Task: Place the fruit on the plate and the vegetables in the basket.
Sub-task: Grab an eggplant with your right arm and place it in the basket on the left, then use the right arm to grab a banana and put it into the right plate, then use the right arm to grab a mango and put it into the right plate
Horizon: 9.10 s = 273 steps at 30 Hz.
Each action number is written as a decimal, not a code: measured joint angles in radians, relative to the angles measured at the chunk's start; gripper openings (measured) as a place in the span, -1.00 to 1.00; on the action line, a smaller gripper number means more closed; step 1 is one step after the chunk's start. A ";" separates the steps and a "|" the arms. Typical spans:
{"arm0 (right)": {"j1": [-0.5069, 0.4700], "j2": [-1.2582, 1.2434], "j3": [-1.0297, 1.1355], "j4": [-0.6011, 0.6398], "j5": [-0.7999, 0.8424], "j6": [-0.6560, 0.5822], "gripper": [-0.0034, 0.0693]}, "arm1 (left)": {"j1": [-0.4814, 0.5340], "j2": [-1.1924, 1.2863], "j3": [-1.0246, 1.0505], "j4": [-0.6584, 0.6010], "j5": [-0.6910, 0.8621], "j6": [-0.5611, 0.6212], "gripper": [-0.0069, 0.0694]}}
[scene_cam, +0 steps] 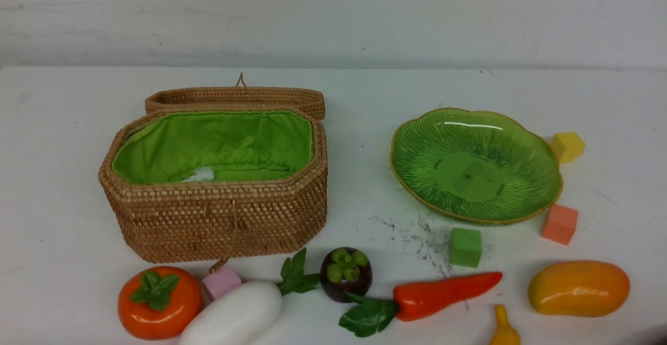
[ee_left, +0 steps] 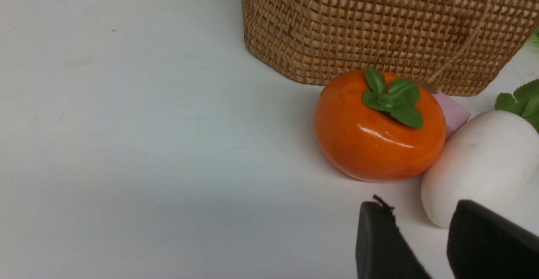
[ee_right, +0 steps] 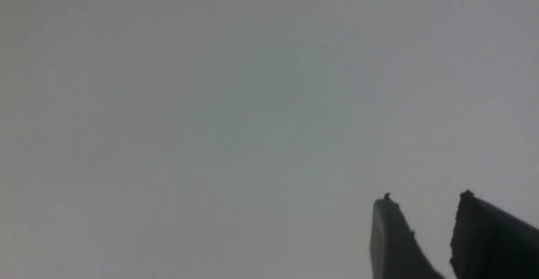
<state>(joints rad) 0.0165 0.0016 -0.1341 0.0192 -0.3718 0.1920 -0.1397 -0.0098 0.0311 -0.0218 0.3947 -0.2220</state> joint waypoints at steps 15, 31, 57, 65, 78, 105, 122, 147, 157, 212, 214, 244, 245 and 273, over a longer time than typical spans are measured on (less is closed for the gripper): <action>0.000 0.606 -0.793 -0.012 0.915 0.047 -0.25 | 0.000 0.000 0.000 0.000 0.000 0.000 -0.19; 0.000 0.922 -0.552 0.125 1.304 0.250 -0.19 | 0.000 0.000 0.000 0.000 0.000 0.000 -0.19; -0.131 1.508 -0.546 0.057 1.054 0.442 0.56 | 0.000 0.000 0.000 0.000 0.000 0.000 -0.19; -0.131 1.530 -0.546 0.072 1.053 0.420 0.15 | 0.000 0.000 0.000 0.000 0.000 0.000 -0.19; -0.108 1.140 -0.710 0.020 1.074 0.314 0.14 | 0.000 0.000 0.000 0.000 0.000 0.000 -0.19; 0.644 2.171 -2.165 0.468 1.181 -0.791 0.14 | 0.000 0.000 0.000 0.000 0.000 0.000 -0.19; 0.671 2.321 -2.232 0.359 1.189 -0.802 0.60 | 0.000 0.000 0.000 0.000 0.000 0.000 -0.19; 0.422 1.328 -1.223 0.389 1.365 -0.736 0.37 | 0.000 0.000 0.000 0.000 0.000 0.000 -0.19; 0.561 1.290 -0.772 0.199 1.312 -1.146 0.56 | 0.000 0.000 0.000 0.000 0.000 0.000 -0.19; 0.258 2.087 -1.395 0.810 0.539 -0.017 -0.03 | 0.000 0.000 0.000 0.000 0.000 0.000 -0.19; 0.258 2.130 -1.395 0.868 0.491 -0.012 -0.03 | 0.000 0.000 0.000 0.000 0.000 0.000 -0.19; 0.160 2.005 -1.529 0.915 0.736 -0.520 0.87 | 0.000 0.000 0.000 0.000 0.000 0.000 -0.19; 0.144 1.966 -1.530 0.907 0.787 -0.571 0.85 | 0.000 0.000 0.000 0.000 0.000 0.000 -0.19; 0.009 1.346 -0.892 0.194 1.261 -0.621 0.62 | 0.000 0.000 0.000 0.000 0.000 0.000 -0.19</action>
<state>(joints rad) 0.0257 1.3477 -1.0263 0.2128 0.8892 -0.4285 -0.1397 -0.0098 0.0311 -0.0218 0.3947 -0.2220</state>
